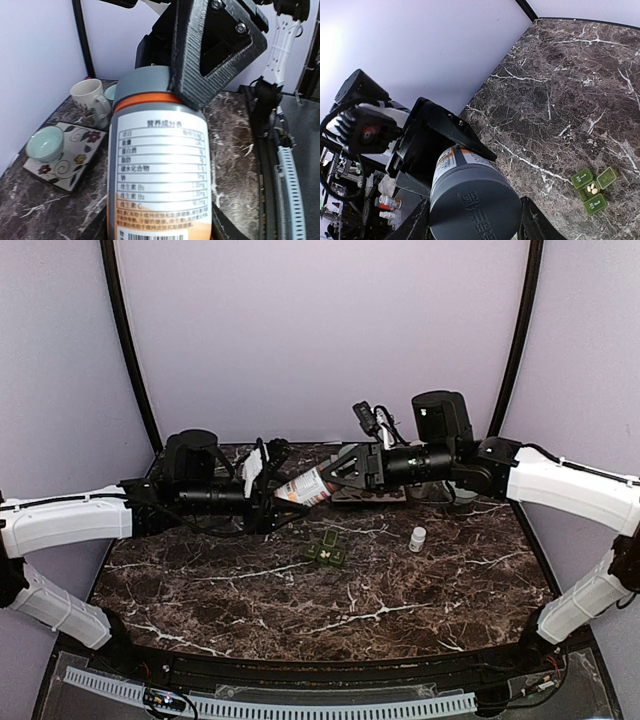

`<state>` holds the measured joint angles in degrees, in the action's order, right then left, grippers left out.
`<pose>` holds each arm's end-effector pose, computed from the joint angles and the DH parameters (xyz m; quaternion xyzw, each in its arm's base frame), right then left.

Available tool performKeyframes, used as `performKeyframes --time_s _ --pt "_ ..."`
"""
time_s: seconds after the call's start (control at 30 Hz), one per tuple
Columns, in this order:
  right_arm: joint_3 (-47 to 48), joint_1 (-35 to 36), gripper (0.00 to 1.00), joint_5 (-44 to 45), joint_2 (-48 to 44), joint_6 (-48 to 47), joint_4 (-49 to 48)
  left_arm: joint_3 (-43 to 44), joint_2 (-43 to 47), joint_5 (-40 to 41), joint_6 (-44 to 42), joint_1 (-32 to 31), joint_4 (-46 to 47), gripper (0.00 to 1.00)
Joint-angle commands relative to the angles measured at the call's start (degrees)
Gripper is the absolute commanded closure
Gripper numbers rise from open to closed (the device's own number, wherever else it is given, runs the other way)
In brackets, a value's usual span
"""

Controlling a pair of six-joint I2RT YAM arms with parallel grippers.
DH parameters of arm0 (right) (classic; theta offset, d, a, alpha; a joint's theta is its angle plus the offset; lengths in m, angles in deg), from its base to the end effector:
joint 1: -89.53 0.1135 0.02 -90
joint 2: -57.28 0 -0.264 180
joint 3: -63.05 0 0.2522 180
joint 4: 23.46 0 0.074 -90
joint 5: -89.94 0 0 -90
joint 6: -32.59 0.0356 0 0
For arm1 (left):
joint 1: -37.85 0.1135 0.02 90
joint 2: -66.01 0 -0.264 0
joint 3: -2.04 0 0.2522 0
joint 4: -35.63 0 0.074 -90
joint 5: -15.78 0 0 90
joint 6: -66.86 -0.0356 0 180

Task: Sort the pills into containers
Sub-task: Screw the lid of the pill bottle onto the pill bottle, then pass from the left arm to the right

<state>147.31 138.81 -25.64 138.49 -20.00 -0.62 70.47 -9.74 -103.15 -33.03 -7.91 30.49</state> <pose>0.2045 0.2612 0.3519 -0.2091 0.7804 0.5166 0.2835 0.2024 -0.2326 0.3146 0.4907 0.5947 -0.3720 0.5169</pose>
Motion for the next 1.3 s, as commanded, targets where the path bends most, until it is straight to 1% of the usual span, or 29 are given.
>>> performKeyframes --time_s 0.0,0.1,0.23,0.33,0.47,0.67,0.7,0.73,0.77,0.8,0.87,0.9,0.97,1.03,1.13,1.27 --pt "0.8 1.4 1.0 -2.6 5.1 5.6 0.4 -2.9 2.2 21.7 -12.5 -6.6 12.0 1.0" --pt "1.0 1.2 1.0 -3.5 5.9 7.0 -0.2 -6.0 3.3 29.3 -17.1 -8.6 17.9 1.0" --pt "1.4 1.2 1.0 -3.9 6.7 7.9 0.1 -7.8 2.2 38.2 -23.1 -10.8 23.3 1.0" --pt "1.5 1.1 1.0 -4.0 7.2 8.5 0.1 -9.7 1.4 43.0 -27.5 -12.3 29.5 1.0" --pt "1.5 1.1 1.0 -4.0 7.4 8.8 0.0 -10.5 0.1 46.3 -30.4 -13.4 33.5 1.0" --pt "1.3 0.8 1.0 -3.6 7.3 8.8 0.3 -10.8 -0.5 48.3 -30.7 -13.7 35.5 1.0" --pt "1.3 0.8 1.0 -3.5 7.2 8.8 0.3 -10.7 -0.5 48.4 -30.7 -13.7 35.6 0.98" --pt "1.3 0.8 1.0 -3.2 7.1 8.7 0.3 -10.7 -0.5 48.5 -30.3 -13.7 35.7 0.95" --pt "1.3 0.8 1.0 -2.9 6.9 8.6 0.4 -10.7 -0.5 48.7 -30.0 -13.7 35.7 0.88" --pt "1.4 0.7 1.0 -2.5 6.7 8.4 0.5 -10.7 -0.5 48.9 -29.7 -13.7 35.6 0.8" --pt "1.6 0.7 1.0 -1.4 6.4 7.8 1.3 -10.5 -0.5 48.9 -28.8 -13.6 35.0 0.58" --pt "1.7 0.7 1.0 -0.8 6.2 7.5 1.5 -10.4 -0.3 48.8 -28.1 -13.7 34.6 0.5" --pt "2.0 0.7 1.0 0.2 5.6 7.0 2.1 -10.4 0.2 48.0 -26.8 -13.7 33.5 0.39" --pt "2.2 0.8 1.0 1.2 5.2 6.4 2.6 -10.3 0.6 47.7 -25.7 -13.7 32.3 0.31" --pt "2.4 0.7 1.0 2.2 4.7 6.0 2.9 -10.3 1.6 46.8 -24.0 -13.7 30.1 0.22" --pt "2.4 0.6 1.0 3.6 4.1 5.5 3.0 -10.5 2.8 46.0 -22.4 -13.7 27.9 0.2"
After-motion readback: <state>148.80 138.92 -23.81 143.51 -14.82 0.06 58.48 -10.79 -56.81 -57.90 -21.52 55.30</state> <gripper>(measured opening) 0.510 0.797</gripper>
